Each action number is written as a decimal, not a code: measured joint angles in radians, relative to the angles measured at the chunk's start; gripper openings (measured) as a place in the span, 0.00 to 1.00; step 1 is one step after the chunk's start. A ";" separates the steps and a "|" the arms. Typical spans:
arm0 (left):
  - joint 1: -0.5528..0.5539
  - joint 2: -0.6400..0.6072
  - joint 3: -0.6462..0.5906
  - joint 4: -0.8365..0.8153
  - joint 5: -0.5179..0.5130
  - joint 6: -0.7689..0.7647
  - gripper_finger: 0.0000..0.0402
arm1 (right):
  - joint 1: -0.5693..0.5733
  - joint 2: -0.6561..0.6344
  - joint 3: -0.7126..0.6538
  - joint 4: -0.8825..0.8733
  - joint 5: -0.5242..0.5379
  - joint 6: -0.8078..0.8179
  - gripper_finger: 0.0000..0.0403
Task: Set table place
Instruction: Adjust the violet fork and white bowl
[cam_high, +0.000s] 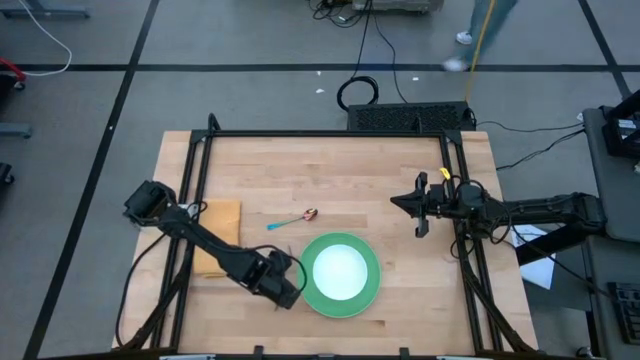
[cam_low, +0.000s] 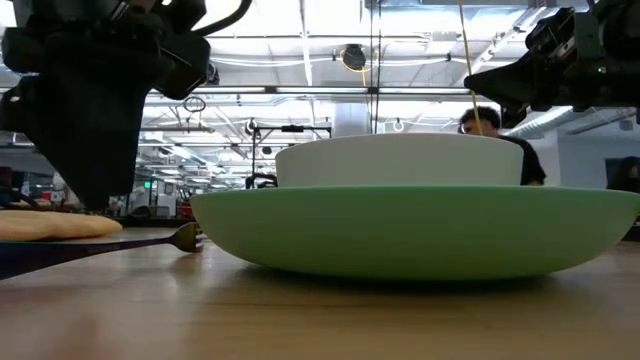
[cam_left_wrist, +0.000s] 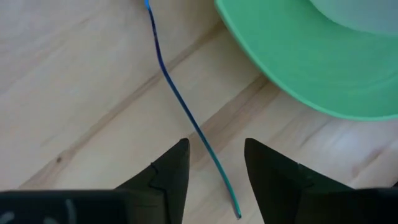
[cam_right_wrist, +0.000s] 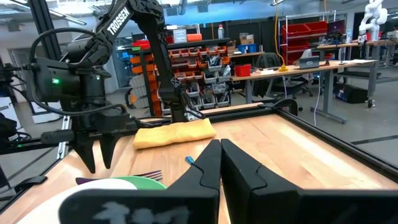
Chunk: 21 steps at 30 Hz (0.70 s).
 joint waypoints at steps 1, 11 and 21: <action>0.002 0.000 0.000 0.000 0.000 0.009 0.39 | 0.000 0.000 0.000 0.000 0.000 0.000 0.00; 0.030 0.000 -0.005 -0.005 0.001 0.041 0.42 | 0.000 0.000 0.000 0.001 0.000 0.017 0.00; 0.034 0.000 -0.031 0.006 0.041 -0.009 0.45 | 0.000 0.000 0.000 0.015 0.000 0.022 0.00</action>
